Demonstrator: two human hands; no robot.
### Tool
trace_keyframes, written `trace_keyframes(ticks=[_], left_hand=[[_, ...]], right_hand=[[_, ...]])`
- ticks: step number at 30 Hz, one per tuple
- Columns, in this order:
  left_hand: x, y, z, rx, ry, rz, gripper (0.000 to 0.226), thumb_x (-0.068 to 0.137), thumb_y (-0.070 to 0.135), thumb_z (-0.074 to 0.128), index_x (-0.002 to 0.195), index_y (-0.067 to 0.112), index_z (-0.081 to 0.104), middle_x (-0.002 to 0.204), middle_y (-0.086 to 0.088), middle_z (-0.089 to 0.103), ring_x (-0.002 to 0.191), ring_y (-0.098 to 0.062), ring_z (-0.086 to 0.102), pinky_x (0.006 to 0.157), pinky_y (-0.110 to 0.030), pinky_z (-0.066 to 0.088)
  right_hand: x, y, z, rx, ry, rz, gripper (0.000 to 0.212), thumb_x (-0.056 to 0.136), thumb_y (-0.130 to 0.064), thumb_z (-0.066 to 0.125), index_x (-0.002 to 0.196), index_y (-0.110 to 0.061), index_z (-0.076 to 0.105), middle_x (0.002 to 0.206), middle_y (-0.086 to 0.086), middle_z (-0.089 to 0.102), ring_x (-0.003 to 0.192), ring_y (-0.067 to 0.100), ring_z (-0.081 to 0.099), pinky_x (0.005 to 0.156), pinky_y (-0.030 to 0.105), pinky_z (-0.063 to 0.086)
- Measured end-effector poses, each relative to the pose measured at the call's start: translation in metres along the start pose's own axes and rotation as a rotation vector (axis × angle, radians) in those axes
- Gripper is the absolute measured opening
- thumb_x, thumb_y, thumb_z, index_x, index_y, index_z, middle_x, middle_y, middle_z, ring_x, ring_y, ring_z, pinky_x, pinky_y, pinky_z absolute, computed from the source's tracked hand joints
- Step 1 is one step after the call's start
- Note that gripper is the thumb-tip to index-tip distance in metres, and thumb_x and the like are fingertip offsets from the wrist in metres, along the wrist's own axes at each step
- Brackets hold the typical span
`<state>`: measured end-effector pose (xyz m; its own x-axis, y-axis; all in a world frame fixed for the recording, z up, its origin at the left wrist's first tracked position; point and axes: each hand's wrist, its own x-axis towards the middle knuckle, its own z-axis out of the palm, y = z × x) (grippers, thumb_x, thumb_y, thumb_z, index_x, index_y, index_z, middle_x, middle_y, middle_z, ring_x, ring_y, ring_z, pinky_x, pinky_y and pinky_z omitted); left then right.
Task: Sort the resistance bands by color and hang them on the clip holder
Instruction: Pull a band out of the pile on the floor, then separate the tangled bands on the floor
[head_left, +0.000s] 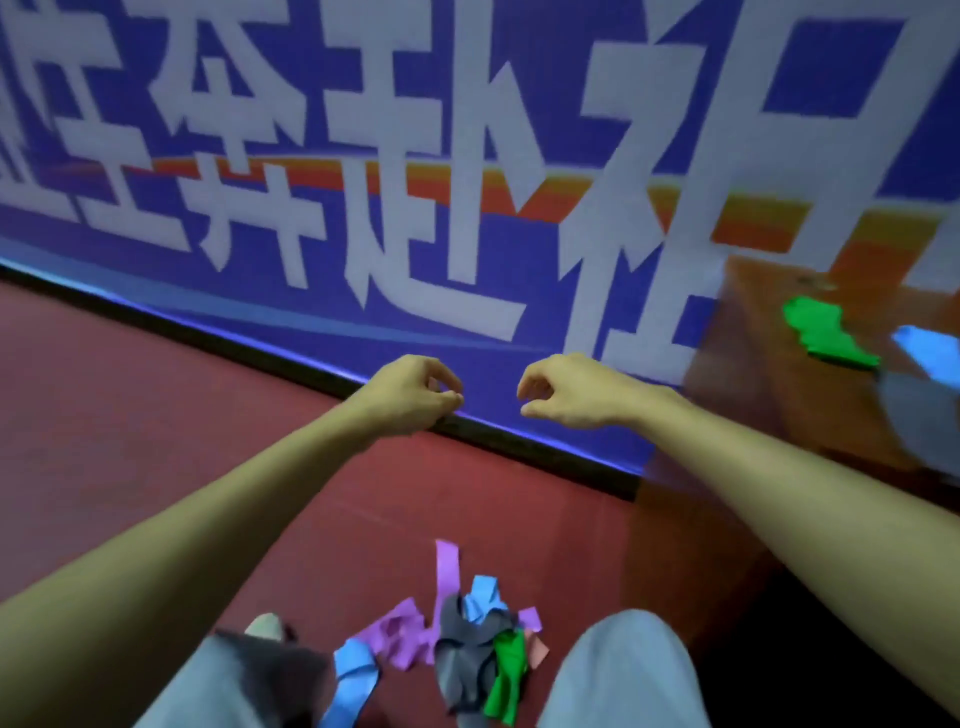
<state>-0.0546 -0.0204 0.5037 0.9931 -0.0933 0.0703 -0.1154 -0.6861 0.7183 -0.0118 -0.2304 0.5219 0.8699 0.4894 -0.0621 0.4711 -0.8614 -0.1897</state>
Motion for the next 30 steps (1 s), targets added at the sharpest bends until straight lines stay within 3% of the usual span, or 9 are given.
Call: trace_keyframes(ticks=[3,7,9,14,18,20,22,25,30], left_hand=[[0.000,-0.058,0.012,-0.061,-0.003,-0.083,0.010,0.087,0.016,0.061,0.095,0.017,0.068,0.072,-0.006,0.062,0.064,-0.021,0.061,0.044,-0.021,0.043],[0.006,-0.145,0.045,-0.057,-0.058,-0.213,0.018,0.082,0.022,0.065,0.098,0.016,0.070,0.078,-0.004,0.063,0.076,-0.022,0.062,0.068,-0.032,0.049],[0.006,-0.184,0.067,-0.081,-0.121,-0.282,0.017,0.082,0.021,0.065,0.098,0.016,0.070,0.076,-0.001,0.061,0.075,-0.019,0.059,0.073,-0.033,0.050],[0.007,-0.266,0.124,-0.127,-0.156,-0.432,0.020,0.079,0.023,0.062,0.096,0.016,0.070,0.067,0.011,0.061,0.071,-0.017,0.059,0.070,-0.028,0.048],[0.007,-0.335,0.174,-0.169,-0.159,-0.598,0.016,0.090,0.005,0.055,0.096,0.016,0.066,0.071,0.005,0.063,0.055,0.001,0.060,0.061,-0.021,0.047],[0.005,-0.366,0.197,-0.167,-0.183,-0.670,0.017,0.090,0.004,0.054,0.096,0.015,0.066,0.080,-0.002,0.065,0.068,-0.010,0.066,0.070,-0.028,0.050],[0.002,-0.394,0.218,-0.169,-0.193,-0.740,0.017,0.089,0.004,0.054,0.094,0.014,0.067,0.086,-0.007,0.066,0.077,-0.021,0.067,0.075,-0.034,0.051],[0.002,-0.433,0.247,-0.171,-0.212,-0.816,0.022,0.089,0.002,0.053,0.084,0.020,0.064,0.088,-0.009,0.068,0.075,-0.021,0.067,0.074,-0.033,0.050],[0.004,-0.490,0.284,0.006,-0.311,-0.856,0.030,0.086,0.005,0.053,0.111,0.012,0.069,0.113,-0.009,0.069,0.102,-0.027,0.065,0.089,-0.030,0.047]], right_hand=[[0.029,-0.007,0.047,0.025,-0.105,-0.026,0.027,0.088,-0.032,0.063,0.112,-0.019,0.066,0.110,0.001,0.067,0.102,0.016,0.060,0.086,0.028,0.047],[0.066,-0.012,0.124,0.090,-0.254,-0.060,0.028,0.089,-0.030,0.064,0.112,-0.015,0.067,0.112,0.001,0.068,0.105,0.016,0.061,0.089,0.024,0.044],[0.081,-0.009,0.165,0.127,-0.324,-0.045,0.026,0.089,-0.029,0.064,0.111,-0.015,0.067,0.112,0.002,0.069,0.104,0.016,0.061,0.088,0.023,0.043],[0.109,0.004,0.263,0.340,-0.416,0.031,0.020,0.088,-0.021,0.063,0.106,-0.014,0.070,0.103,0.000,0.071,0.095,0.012,0.062,0.080,0.019,0.040],[0.124,0.011,0.353,0.522,-0.457,0.146,0.017,0.085,-0.013,0.062,0.098,-0.016,0.073,0.095,-0.003,0.072,0.087,0.007,0.059,0.077,0.019,0.042],[0.130,0.016,0.396,0.625,-0.459,0.231,0.016,0.085,-0.011,0.063,0.096,-0.015,0.073,0.093,-0.002,0.072,0.087,0.010,0.062,0.080,0.022,0.047],[0.136,0.017,0.433,0.743,-0.439,0.328,0.015,0.086,-0.007,0.062,0.094,-0.014,0.072,0.079,-0.003,0.068,0.079,0.012,0.060,0.071,0.021,0.047],[0.144,0.016,0.485,0.920,-0.398,0.481,0.016,0.086,-0.004,0.061,0.087,-0.018,0.069,0.069,-0.004,0.062,0.078,0.021,0.064,0.072,0.030,0.051],[0.151,0.012,0.556,1.042,-0.425,0.581,0.033,0.087,-0.002,0.057,0.071,-0.031,0.061,0.071,0.002,0.065,0.072,0.021,0.063,0.070,0.034,0.052]])
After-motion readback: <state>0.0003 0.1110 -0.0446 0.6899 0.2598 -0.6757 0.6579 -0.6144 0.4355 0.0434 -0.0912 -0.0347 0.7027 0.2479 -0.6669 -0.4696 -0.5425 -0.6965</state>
